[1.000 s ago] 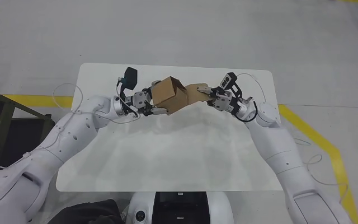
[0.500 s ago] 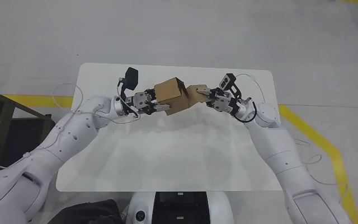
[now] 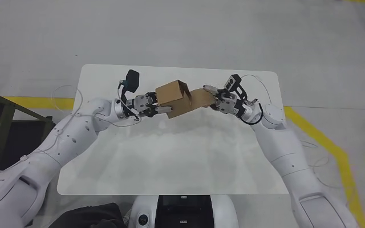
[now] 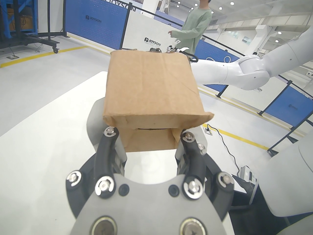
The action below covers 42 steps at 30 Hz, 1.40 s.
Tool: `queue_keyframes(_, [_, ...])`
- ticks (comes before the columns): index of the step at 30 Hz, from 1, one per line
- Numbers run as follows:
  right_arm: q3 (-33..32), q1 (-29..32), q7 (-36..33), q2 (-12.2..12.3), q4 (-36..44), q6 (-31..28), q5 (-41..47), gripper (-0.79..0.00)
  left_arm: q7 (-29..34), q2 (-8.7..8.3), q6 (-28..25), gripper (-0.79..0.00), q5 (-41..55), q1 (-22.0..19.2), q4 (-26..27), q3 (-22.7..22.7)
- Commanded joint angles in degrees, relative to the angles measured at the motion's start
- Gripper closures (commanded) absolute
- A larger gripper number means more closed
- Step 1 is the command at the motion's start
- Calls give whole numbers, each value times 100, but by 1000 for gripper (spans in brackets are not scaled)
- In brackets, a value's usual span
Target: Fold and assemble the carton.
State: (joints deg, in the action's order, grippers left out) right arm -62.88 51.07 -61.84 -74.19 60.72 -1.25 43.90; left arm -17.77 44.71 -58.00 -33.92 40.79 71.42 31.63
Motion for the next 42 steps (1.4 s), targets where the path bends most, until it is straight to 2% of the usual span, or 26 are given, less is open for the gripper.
queue_keyframes(1, [-116,37,-54,27,-22,-35,56,-785,-59,-24,0,-425,-49,-13,-25,-22])
queue_keyframes(6, [-483,189,-176,121,-142,22,227,-785,-341,-92,0,-388,-206,-50,-23,-52])
queue_keyframes(7, [-557,229,-180,142,-187,66,257,-751,-416,-108,0,-385,-252,-56,-7,-58])
queue_keyframes(9, [-659,278,-145,178,-293,276,273,-379,-594,-141,0,-379,-368,-66,43,-69])
queue_keyframes(12, [-661,260,-134,205,-369,663,200,-268,-865,-191,0,-363,-604,-79,142,-116])
queue_keyframes(14, [-585,229,-165,202,-373,809,121,-139,-1054,-222,0,-360,-782,-90,198,-162])
queue_keyframes(18, [-370,142,-284,161,-320,900,22,-160,-1286,-255,0,-366,-1071,-164,241,-299])
queue_keyframes(29, [-100,65,-577,115,-246,817,-106,-132,-1509,-197,0,-372,-1437,-470,41,-645])
queue_keyframes(42, [-66,195,-596,169,323,832,-391,-154,-1398,-18,0,-376,-2030,-601,-268,-631])
